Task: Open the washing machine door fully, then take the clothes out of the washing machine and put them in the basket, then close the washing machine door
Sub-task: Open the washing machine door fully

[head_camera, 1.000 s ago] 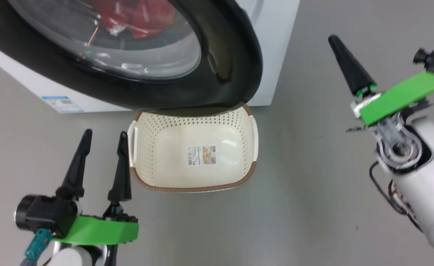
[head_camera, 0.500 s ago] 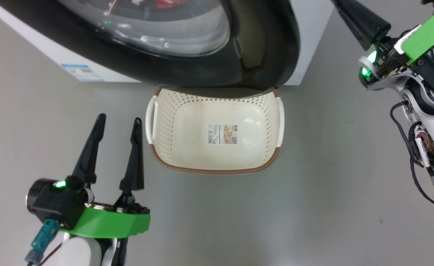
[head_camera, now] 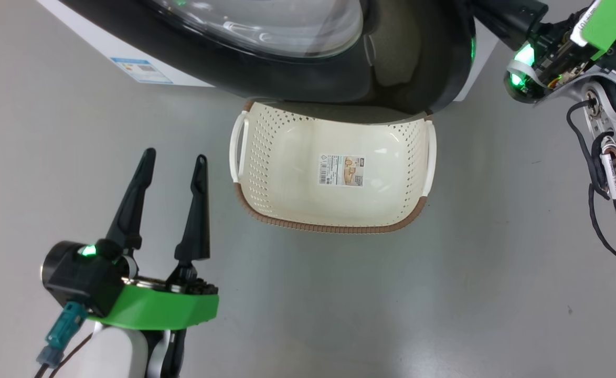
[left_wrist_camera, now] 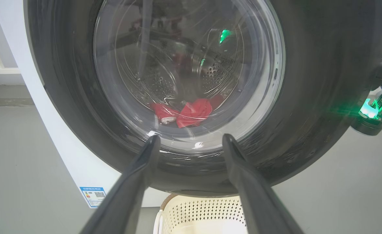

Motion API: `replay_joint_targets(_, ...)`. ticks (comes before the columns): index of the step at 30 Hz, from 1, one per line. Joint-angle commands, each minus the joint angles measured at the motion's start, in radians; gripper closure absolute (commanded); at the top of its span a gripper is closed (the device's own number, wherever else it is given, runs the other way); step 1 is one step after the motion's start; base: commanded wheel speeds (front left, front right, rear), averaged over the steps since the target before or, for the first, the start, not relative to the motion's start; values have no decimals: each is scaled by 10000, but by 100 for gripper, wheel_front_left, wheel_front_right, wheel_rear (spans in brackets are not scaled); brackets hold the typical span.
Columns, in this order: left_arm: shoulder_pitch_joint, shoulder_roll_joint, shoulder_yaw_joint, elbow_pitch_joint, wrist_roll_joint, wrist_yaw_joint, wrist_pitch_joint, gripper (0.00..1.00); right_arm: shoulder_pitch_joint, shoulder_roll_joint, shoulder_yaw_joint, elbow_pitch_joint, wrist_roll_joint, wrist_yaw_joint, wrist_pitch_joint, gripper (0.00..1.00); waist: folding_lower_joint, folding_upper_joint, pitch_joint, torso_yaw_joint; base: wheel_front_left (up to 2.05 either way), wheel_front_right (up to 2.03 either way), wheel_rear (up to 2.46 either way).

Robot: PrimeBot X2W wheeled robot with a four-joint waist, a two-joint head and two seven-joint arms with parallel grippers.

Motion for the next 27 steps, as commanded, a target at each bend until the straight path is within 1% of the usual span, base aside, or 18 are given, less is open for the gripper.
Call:
replay_joint_targets(1,-105,187,296,-254,10,76,-120,0,-118,192,30,-239,-85,67,178,100,0,0,31,53,0,0,0)
replay_joint_targets(6,-88,187,312,-197,63,84,-120,0,30,383,-234,-339,26,67,880,100,0,0,-70,51,0,0,0)
replay_joint_targets(13,-48,187,387,-142,129,115,-120,0,553,787,-357,-451,-378,67,1456,100,0,0,-364,-44,0,0,0)
replay_joint_targets(19,20,187,448,-49,102,115,-120,0,1098,1061,-492,-559,-728,67,1628,100,0,0,-741,-13,0,0,0)
replay_joint_targets(27,299,187,613,135,132,165,-120,0,1930,1406,-508,-467,-1254,67,1672,100,0,0,-1502,94,0,0,0)
